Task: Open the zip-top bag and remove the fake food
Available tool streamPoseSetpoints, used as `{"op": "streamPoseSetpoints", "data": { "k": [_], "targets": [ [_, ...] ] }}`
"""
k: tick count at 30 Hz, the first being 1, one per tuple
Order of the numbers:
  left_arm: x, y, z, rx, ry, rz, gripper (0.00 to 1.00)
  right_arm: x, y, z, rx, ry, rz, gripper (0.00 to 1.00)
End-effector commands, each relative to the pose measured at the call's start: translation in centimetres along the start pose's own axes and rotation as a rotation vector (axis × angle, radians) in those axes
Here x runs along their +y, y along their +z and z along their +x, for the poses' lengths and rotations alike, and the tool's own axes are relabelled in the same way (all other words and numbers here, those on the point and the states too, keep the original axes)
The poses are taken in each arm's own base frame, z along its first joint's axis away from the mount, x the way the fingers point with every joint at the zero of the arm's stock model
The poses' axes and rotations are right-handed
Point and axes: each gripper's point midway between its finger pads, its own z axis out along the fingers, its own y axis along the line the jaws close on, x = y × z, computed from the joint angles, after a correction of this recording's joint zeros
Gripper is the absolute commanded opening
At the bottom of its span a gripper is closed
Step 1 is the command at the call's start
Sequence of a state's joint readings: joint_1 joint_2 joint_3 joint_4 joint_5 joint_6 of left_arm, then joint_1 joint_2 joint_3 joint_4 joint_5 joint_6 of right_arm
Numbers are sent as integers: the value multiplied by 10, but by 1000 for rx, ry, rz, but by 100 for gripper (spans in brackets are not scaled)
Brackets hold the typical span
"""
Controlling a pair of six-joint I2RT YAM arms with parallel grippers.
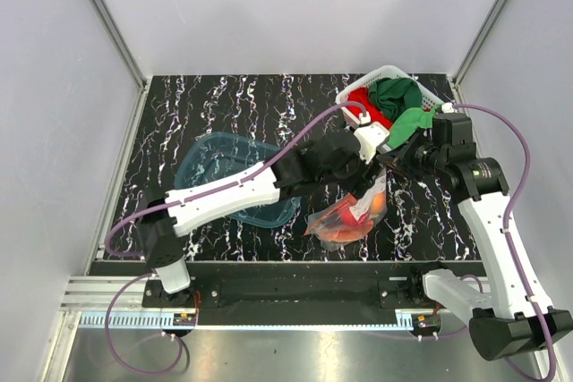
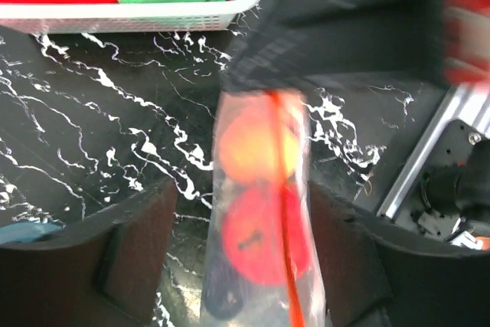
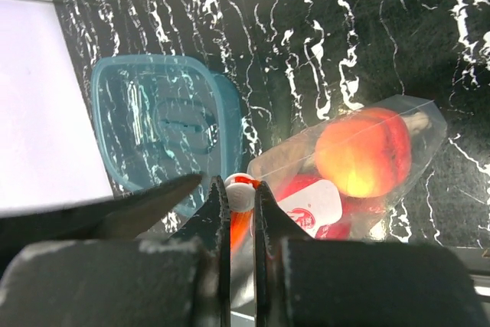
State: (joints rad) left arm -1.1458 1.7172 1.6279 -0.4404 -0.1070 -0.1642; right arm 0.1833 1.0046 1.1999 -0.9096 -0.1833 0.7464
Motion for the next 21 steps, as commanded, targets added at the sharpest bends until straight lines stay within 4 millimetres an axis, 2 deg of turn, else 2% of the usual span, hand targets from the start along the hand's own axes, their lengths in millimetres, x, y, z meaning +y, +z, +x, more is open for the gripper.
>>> {"op": "streamPoseSetpoints", "data": {
  "k": [1,2,3,4,5,6,7,9,10,11,13,14,15,17,20,21],
  "targets": [
    [6,8,-27,-50,-90,59,59,17,-15,2,-2,-31,-83,1],
    [6,9,-27,-46,-98,78,51,17,-15,2,-3,-39,-85,2],
    [9,9,-26,-39,-111,98,34,17,-17,0,-14,-59,-88,8],
    [10,8,-28,-42,-122,114,22,17,-18,-2,-27,-76,-88,13],
    [10,6,-30,-50,-126,134,14,19,-18,-6,-44,-108,-99,20],
    [10,4,-28,-45,-130,163,4,19,-20,-9,-61,-189,-106,37],
    [10,1,-32,-60,-132,177,0,18,-23,-16,-88,-219,-93,49],
    [5,-9,-37,-80,-128,260,0,26,-31,-32,-166,-302,-110,69],
    [4,-11,-37,-89,-125,285,0,35,-40,-34,-201,-332,-160,89],
    [2,-17,-39,-99,-122,306,0,51,-46,-42,-255,-367,-238,97],
    [1,-21,-39,-96,-122,367,0,64,-55,-30,-262,-442,-362,100],
    [-1,-24,-39,-96,-123,389,0,67,-52,-27,-274,-472,-412,100],
    [-3,-28,-40,-97,-121,432,0,70,-60,-23,-301,-502,-453,100],
    [-8,-33,-39,-106,-101,484,0,71,-62,-24,-353,-528,-486,100],
    [-15,-40,-33,-99,-67,548,0,66,-56,-6,-356,-595,-562,100],
    [-18,-45,-31,-95,-60,589,0,68,-65,0,-373,-623,-608,100]
  ]
}}
